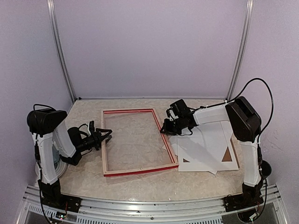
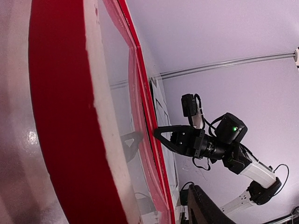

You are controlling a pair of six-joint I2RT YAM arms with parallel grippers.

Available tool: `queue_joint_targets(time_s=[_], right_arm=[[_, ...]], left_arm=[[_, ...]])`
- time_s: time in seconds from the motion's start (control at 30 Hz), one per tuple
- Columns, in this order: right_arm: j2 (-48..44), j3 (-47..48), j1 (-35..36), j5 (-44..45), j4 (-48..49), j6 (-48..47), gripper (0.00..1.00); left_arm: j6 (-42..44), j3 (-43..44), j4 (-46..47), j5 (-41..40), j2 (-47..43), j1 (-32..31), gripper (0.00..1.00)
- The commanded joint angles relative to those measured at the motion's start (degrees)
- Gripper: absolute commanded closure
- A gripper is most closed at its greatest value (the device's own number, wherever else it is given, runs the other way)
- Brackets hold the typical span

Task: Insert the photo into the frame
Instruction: Adjust the frame body at the center of the board.

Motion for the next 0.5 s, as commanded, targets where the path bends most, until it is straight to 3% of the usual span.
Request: queue_joint_targets(time_s=[0.0, 0.17, 0.33, 0.47], right_arm=[[1.84, -0.01, 0.50, -5.43, 1.93, 1.27, 0.86], [1.52, 0.59, 0.50, -5.40, 0.50, 0.27, 0.78], [1.43, 0.79, 0.54, -7.11, -0.32, -0.83, 0.63], [1.32, 0.57, 0.49, -7.49, -0.35, -1.37, 0.60]], left_arm=[[0.89, 0.92, 16.17, 2.13, -0.51, -1.59, 0.51], [0.90, 1.13, 16.18, 2.55, -0.71, -1.66, 0.60], [0.90, 1.20, 16.13, 2.87, -1.29, -1.70, 0.59], [1.26, 1.12, 16.18, 2.98, -2.01, -1.83, 0.59]])
